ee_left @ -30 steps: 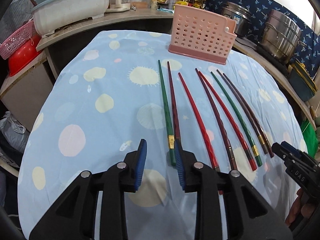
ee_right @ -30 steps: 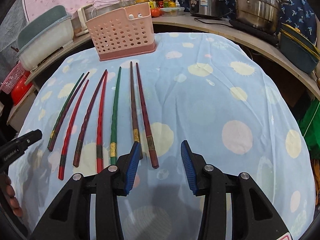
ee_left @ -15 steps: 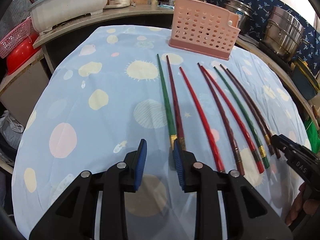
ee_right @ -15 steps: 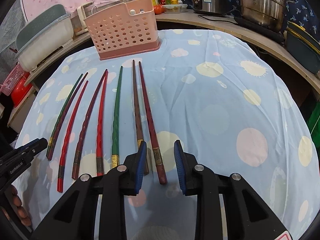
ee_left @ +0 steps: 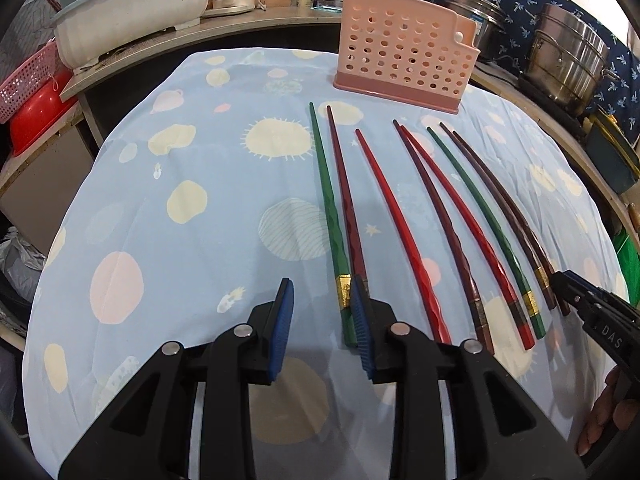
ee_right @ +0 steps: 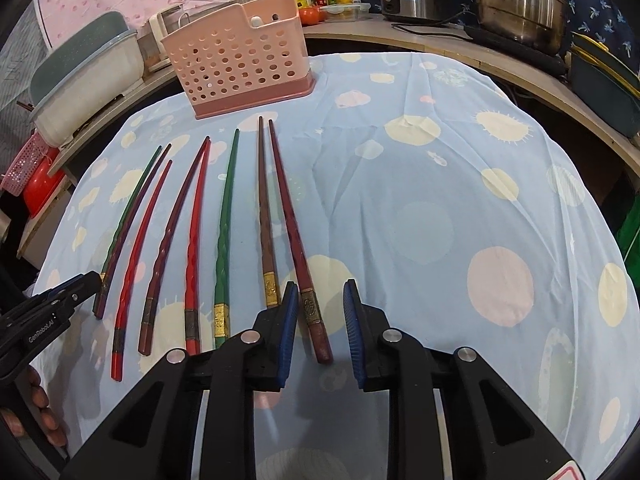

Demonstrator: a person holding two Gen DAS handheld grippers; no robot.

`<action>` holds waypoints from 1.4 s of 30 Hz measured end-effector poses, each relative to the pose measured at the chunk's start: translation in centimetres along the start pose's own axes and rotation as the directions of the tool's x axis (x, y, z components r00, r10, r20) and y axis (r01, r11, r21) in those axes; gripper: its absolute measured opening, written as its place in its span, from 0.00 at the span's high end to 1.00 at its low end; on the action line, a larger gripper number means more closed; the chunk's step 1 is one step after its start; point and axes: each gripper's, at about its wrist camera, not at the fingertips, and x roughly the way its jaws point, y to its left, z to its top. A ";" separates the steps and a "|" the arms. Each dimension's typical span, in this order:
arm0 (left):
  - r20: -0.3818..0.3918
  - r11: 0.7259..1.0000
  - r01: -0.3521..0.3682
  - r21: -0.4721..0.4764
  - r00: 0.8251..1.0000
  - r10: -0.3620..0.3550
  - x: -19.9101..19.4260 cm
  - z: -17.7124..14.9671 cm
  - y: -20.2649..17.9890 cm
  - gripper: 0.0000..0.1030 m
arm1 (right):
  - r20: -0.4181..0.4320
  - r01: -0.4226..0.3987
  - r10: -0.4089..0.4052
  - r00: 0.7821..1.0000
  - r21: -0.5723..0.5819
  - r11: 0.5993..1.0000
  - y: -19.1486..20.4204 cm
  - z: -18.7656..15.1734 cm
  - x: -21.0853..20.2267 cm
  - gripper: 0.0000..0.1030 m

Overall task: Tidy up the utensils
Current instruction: 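Grasp a green chopstick with the left tool while the right tool grasps a dark brown chopstick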

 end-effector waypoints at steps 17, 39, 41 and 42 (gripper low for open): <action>0.007 0.999 0.043 0.006 0.999 -0.043 -0.4 -0.9 -0.1 0.75 | -0.003 -0.004 0.004 1.000 -0.017 1.000 0.5 -0.7 -0.2 0.90; 0.059 0.996 0.084 -0.022 0.995 -0.083 -4.9 0.6 0.7 0.93 | 0.078 -0.041 0.042 0.996 -0.016 0.999 1.2 -0.2 -4.3 0.93; 0.081 0.995 0.093 -0.023 0.993 -0.091 -6.2 1.2 0.7 0.93 | 0.104 -0.046 0.047 0.993 -0.015 0.999 1.2 0.3 -5.4 0.93; 0.091 0.995 0.097 -0.023 0.991 -0.094 -6.8 1.5 0.8 0.93 | 0.119 -0.048 0.050 0.992 -0.015 0.999 1.3 0.7 -6.2 0.93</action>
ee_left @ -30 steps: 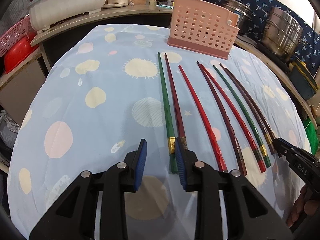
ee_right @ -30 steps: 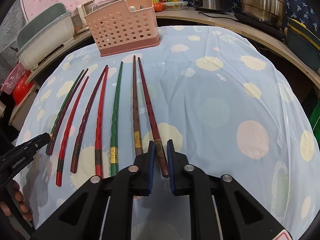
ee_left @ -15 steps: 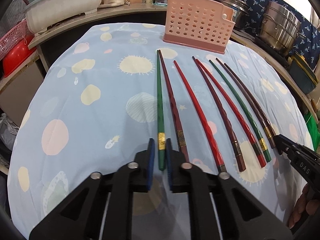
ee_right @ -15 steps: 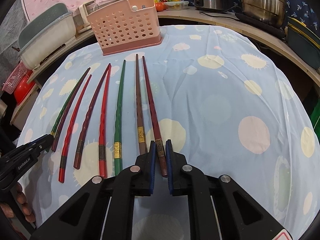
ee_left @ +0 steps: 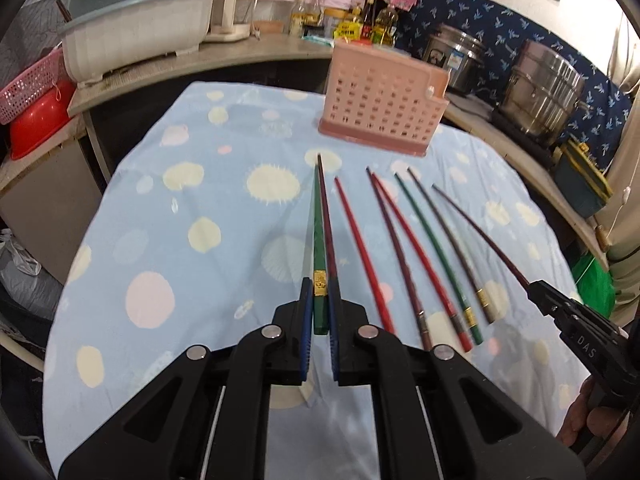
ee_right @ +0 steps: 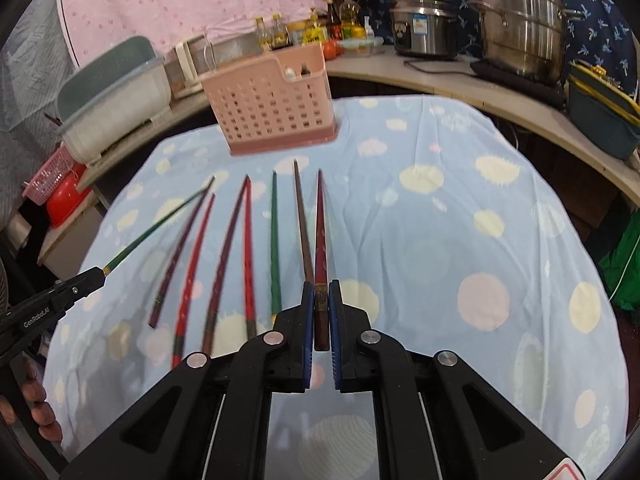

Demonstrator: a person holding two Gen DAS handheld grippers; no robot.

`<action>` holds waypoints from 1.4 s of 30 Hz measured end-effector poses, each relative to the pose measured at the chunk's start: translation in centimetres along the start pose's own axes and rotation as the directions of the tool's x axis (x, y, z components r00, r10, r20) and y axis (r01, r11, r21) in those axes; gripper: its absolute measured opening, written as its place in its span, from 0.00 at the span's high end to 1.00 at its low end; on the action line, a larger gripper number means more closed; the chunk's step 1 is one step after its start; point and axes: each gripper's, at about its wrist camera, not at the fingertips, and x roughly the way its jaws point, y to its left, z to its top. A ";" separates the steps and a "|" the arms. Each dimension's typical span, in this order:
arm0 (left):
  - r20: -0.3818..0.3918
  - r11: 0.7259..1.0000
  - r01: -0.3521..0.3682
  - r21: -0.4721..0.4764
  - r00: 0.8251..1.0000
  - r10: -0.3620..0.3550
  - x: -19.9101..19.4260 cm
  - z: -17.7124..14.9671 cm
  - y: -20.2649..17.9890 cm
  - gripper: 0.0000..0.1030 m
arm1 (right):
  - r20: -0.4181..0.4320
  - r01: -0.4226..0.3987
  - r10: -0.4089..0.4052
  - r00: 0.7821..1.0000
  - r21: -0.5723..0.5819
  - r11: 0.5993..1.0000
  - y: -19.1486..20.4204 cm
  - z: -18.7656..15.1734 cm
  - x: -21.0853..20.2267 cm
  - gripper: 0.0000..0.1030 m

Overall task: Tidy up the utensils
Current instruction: 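Grasp a green chopstick with the left tool while the right tool grasps a dark brown chopstick, then lift both chopsticks, lower them into the pink basket and open both tools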

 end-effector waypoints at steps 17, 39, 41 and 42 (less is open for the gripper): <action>0.151 0.999 0.023 0.031 0.988 -0.027 -7.5 7.5 -1.7 0.94 | 0.161 -0.031 0.031 0.986 -0.005 1.000 0.9 6.9 -6.7 0.93; 0.358 0.992 -0.018 0.123 0.933 -0.028 -10.5 23.5 -7.2 0.94 | 0.372 -0.001 0.033 0.927 -0.085 0.996 3.2 22.4 -9.2 0.93; 0.382 0.991 -0.029 0.129 0.924 -0.023 -10.6 25.5 -7.8 0.94 | 0.396 0.006 0.029 0.918 -0.088 0.996 3.5 24.5 -8.9 0.93; 0.392 0.991 -0.031 0.133 0.920 -0.023 -10.5 26.4 -8.1 0.94 | 0.408 0.010 0.028 0.912 -0.090 0.996 3.7 25.6 -8.7 0.93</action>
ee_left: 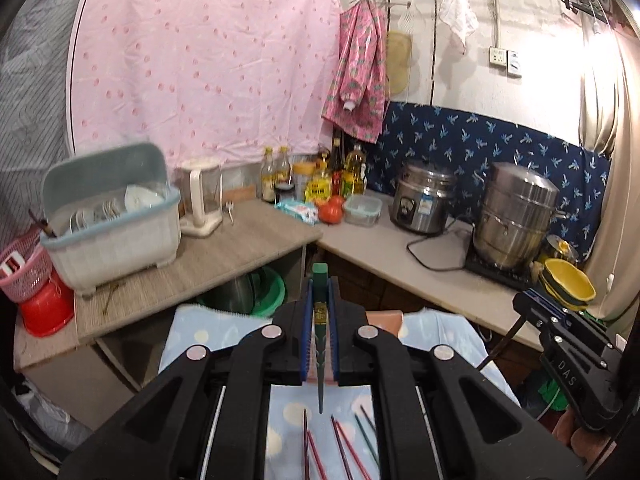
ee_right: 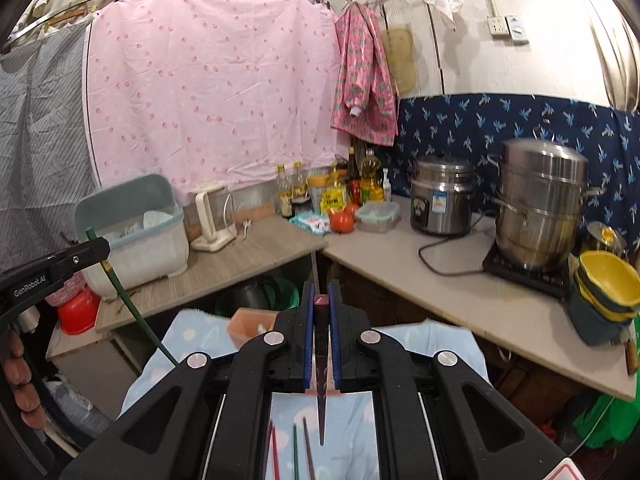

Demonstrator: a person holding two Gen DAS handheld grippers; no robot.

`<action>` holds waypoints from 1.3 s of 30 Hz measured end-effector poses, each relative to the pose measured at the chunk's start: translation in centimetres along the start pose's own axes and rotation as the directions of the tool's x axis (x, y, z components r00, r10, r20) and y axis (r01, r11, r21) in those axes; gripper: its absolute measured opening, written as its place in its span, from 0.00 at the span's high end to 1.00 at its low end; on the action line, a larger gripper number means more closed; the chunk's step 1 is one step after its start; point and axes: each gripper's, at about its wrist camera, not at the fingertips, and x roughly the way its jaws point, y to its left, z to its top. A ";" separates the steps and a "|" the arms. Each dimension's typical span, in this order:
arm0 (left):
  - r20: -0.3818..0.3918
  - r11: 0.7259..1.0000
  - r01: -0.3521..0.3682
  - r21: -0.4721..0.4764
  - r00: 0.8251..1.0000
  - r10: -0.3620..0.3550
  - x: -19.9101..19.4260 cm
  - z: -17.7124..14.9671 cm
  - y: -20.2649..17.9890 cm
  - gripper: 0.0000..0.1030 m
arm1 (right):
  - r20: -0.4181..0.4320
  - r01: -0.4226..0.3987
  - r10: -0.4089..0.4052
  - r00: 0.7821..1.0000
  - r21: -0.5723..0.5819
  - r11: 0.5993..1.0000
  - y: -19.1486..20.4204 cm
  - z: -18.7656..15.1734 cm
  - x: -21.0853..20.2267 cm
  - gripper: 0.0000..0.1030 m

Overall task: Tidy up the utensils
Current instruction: 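Lift both chopsticks, lower them into the pink basket and open both tools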

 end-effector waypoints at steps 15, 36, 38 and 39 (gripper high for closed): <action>0.054 0.999 -0.019 0.026 0.998 0.018 10.1 5.3 0.1 0.94 | 0.092 0.005 -0.003 0.996 -0.022 1.000 1.4 5.9 10.9 0.93; -0.040 0.995 -0.092 0.044 0.995 0.094 15.5 -2.5 1.1 0.64 | -0.046 0.019 -0.019 0.999 -0.004 1.000 1.5 -1.9 14.3 0.60; -0.041 0.995 -0.091 0.046 0.995 0.093 14.7 -2.8 1.1 0.64 | -0.046 0.014 -0.014 0.999 0.001 1.000 1.6 -2.2 13.3 0.60; -0.041 0.995 -0.091 0.048 0.995 0.093 14.2 -3.0 1.0 0.64 | -0.047 0.009 -0.009 0.999 0.005 1.000 1.7 -2.4 12.6 0.59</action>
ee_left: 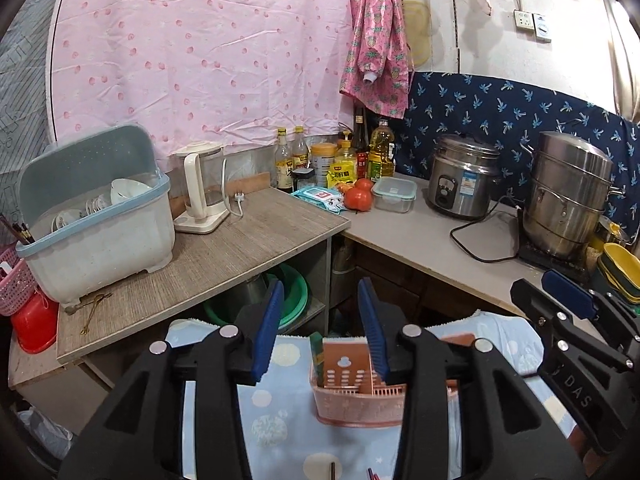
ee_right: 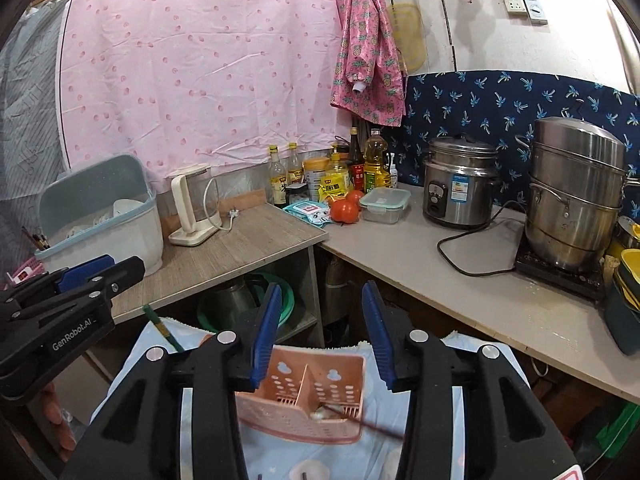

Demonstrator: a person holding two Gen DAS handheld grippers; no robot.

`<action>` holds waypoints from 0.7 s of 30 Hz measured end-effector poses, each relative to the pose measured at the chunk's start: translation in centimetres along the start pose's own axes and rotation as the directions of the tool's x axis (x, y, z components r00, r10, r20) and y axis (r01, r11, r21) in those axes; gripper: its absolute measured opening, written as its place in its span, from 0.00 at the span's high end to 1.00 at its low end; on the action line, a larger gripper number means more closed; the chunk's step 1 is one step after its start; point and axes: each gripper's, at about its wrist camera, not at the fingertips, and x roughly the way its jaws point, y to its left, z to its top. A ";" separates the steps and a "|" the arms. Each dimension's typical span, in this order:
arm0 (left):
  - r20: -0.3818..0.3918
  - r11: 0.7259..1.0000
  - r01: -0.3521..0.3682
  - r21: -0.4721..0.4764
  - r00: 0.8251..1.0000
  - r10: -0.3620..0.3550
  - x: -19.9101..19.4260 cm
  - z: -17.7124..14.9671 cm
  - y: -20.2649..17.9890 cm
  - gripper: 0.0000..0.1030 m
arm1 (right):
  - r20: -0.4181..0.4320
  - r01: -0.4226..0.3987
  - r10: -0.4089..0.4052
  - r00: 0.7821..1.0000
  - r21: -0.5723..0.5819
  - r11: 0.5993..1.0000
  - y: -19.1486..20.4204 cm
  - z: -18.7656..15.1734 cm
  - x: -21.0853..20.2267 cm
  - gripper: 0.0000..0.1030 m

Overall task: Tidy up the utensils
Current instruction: 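Lift both chopsticks, lower them into the pink basket and open both tools, then move both open tools back down toward the remaining chopsticks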

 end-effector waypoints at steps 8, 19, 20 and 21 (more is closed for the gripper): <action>-0.001 1.000 0.006 -0.003 1.000 -0.006 -5.2 -2.6 -0.1 0.64 | -0.021 -0.033 0.034 0.999 0.008 0.999 0.4 -3.7 -6.0 0.58; -0.099 1.000 0.015 -0.011 0.995 -0.016 -11.1 -11.3 -0.6 0.64 | -0.139 -0.016 0.016 0.990 0.000 1.000 0.0 -14.0 -13.0 0.57; -0.114 1.000 0.017 -0.018 0.993 -0.019 -11.4 -12.3 -0.6 0.64 | -0.149 -0.012 0.013 0.989 0.003 1.000 -0.1 -14.7 -13.3 0.57; -0.127 0.999 0.019 -0.028 0.992 -0.022 -11.6 -13.3 -0.6 0.64 | -0.163 -0.010 0.011 0.987 0.010 1.000 -0.2 -15.8 -13.7 0.57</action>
